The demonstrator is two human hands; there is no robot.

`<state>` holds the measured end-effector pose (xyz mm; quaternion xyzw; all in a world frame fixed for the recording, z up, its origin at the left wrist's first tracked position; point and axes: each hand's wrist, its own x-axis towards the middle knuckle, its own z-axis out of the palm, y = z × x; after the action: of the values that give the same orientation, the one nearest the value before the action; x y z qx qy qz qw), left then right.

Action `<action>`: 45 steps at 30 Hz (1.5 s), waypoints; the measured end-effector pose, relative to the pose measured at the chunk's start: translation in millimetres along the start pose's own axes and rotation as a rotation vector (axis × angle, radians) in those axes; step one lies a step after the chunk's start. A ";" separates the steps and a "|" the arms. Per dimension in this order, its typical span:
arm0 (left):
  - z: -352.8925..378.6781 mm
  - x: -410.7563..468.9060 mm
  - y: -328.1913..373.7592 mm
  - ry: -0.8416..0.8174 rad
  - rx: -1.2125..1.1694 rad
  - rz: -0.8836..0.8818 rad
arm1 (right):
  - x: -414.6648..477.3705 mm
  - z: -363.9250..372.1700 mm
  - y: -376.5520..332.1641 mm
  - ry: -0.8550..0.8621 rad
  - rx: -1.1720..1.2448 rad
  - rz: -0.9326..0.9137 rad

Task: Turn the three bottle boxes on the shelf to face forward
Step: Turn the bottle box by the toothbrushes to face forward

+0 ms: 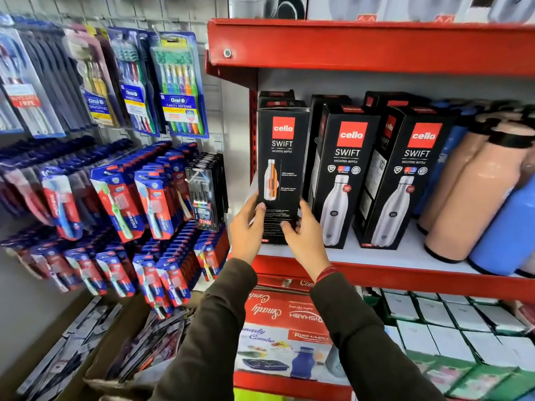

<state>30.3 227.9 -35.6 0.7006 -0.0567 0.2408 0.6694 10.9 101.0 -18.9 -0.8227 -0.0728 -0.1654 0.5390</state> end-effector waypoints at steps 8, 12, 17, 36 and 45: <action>-13.4 -16.4 25.3 0.095 -0.218 -0.060 | 0.7 5.6 -14.8 0.148 -0.020 -0.013; -14.8 -19.3 26.3 0.151 -0.220 -0.022 | 0.4 6.1 -15.3 0.166 -0.014 -0.001; -21.8 -6.1 19.1 0.145 -0.062 0.080 | 2.8 4.6 -12.8 0.122 -0.020 0.031; -28.7 4.0 -2.0 -0.094 -0.043 0.029 | 11.8 4.5 -4.2 -0.058 -0.113 -0.125; -20.8 2.8 -13.1 -0.055 0.002 0.051 | 15.2 9.0 6.6 0.011 -0.130 -0.093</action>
<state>32.6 249.9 -46.6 0.7059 -0.0925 0.2385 0.6605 28.8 105.6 -22.5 -0.8507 -0.0971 -0.1990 0.4768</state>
